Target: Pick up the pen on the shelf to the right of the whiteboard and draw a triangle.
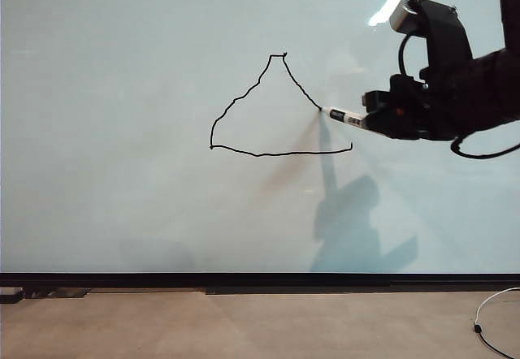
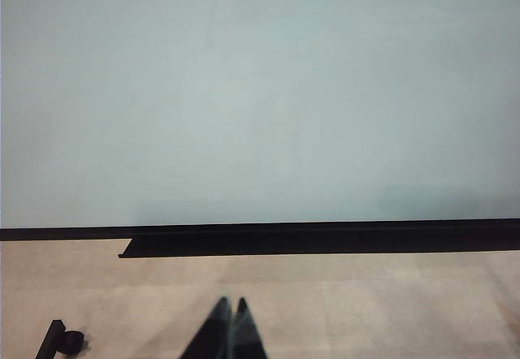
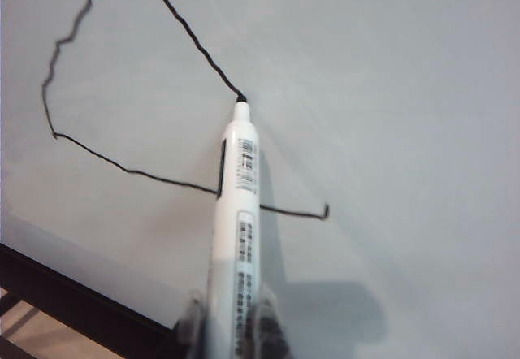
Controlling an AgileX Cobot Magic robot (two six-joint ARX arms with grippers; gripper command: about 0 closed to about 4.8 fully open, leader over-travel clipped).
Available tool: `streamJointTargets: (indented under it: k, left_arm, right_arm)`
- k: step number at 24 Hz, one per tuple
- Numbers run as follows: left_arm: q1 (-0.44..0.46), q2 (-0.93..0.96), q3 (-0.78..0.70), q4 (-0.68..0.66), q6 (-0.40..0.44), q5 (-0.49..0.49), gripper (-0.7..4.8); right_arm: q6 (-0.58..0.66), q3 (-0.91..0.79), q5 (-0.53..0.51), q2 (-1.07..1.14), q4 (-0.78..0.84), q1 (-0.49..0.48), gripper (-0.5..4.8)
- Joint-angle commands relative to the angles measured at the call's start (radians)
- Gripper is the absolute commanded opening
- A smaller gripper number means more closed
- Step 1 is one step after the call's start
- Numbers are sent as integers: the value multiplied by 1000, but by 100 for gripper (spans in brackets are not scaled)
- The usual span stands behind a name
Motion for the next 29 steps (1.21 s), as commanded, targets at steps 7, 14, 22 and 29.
streamJointTargets:
  k: [7,14,22,29]
  left_arm:
    - [0,0,3,8,0,0,-5]
    - [0,0,4,8,0,1,-5]
    - [0,0,4,8,0,0,-5]
    - [0,0,4,8,0,1,-5]
  right_arm:
    - [4,1,39,-2,-28,-19,-5]
    - [0,-5,39,-2,-45,-32,-5]
    - [-12,-19,43,-2,-72,-49,-4]
    - [-15,-36,47,-2,-72,-62,-5]
